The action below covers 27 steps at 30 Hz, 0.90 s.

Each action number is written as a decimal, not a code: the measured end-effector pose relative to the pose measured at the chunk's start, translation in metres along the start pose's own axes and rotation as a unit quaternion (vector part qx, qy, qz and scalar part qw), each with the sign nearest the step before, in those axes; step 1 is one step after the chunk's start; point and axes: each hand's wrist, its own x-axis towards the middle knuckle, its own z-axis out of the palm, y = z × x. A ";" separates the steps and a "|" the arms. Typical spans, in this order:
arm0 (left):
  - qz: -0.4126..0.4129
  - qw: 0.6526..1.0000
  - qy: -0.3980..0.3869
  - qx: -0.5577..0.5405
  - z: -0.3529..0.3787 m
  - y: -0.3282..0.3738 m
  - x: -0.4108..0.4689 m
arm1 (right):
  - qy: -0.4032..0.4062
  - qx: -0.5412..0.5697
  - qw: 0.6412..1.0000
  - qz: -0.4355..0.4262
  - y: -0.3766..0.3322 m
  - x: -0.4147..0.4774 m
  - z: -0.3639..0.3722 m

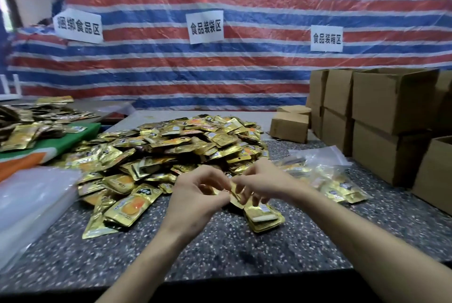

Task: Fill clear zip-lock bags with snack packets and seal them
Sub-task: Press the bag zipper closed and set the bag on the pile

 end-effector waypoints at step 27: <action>-0.412 0.662 0.154 0.607 -0.265 -0.104 -0.047 | -0.061 0.087 0.984 -0.140 -0.013 -0.009 0.043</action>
